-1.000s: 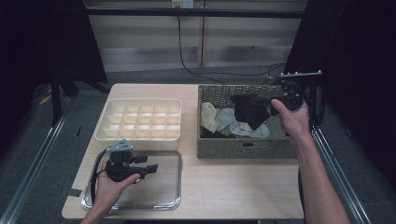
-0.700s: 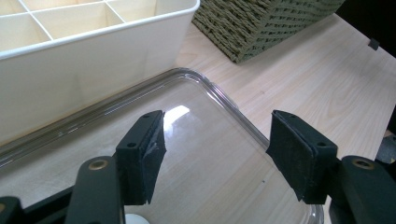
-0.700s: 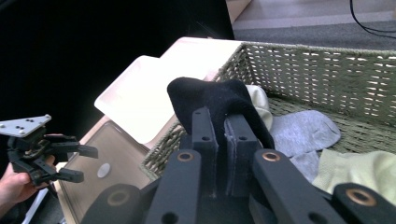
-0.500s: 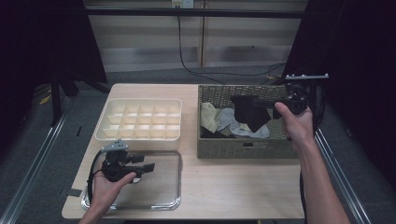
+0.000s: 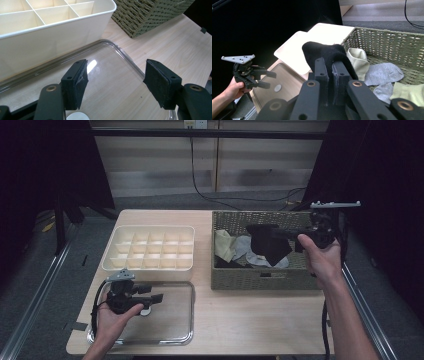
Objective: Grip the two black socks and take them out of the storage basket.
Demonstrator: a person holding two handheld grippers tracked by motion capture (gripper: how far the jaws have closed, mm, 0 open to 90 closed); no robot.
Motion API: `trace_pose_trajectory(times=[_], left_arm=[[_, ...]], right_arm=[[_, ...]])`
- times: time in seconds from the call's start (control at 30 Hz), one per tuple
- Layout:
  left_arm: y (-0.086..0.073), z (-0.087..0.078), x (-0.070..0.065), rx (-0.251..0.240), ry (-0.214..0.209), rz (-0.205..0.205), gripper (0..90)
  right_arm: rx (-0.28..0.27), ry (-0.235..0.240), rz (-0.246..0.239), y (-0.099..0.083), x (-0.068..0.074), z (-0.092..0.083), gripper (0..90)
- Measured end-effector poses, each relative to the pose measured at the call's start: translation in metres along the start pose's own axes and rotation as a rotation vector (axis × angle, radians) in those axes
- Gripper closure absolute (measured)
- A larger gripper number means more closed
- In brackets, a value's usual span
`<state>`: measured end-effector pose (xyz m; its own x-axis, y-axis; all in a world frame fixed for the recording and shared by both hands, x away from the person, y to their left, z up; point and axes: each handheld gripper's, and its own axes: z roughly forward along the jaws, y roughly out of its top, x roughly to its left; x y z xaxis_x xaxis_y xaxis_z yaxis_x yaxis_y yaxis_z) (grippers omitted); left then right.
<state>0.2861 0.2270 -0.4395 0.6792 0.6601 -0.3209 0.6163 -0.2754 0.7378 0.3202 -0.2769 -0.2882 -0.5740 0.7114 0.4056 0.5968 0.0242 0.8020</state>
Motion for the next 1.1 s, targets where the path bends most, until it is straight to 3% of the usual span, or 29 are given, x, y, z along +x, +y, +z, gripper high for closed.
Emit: trace_pose_trajectory(times=[0.37,0.63,0.73,0.9,1.1], left_arm=[[0.000,-0.001,0.002,0.001,0.014,0.004,35.0],[0.001,-0.002,0.002,-0.002,0.017,0.005,34.9],[0.001,-0.002,0.001,0.000,0.018,0.009,34.9],[0.000,-0.002,0.001,-0.002,0.018,0.010,34.8],[0.001,0.000,0.000,-0.002,0.016,0.006,34.7]], right_arm=[[-0.017,0.016,-0.006,-0.008,0.024,-0.022,85.0],[-0.025,0.035,-0.024,-0.029,0.036,-0.038,85.0],[-0.023,0.027,-0.018,-0.041,0.034,-0.042,85.0],[-0.020,0.015,0.028,-0.066,0.020,-0.044,85.0],[-0.007,0.016,0.044,-0.089,0.018,-0.047,85.0]])
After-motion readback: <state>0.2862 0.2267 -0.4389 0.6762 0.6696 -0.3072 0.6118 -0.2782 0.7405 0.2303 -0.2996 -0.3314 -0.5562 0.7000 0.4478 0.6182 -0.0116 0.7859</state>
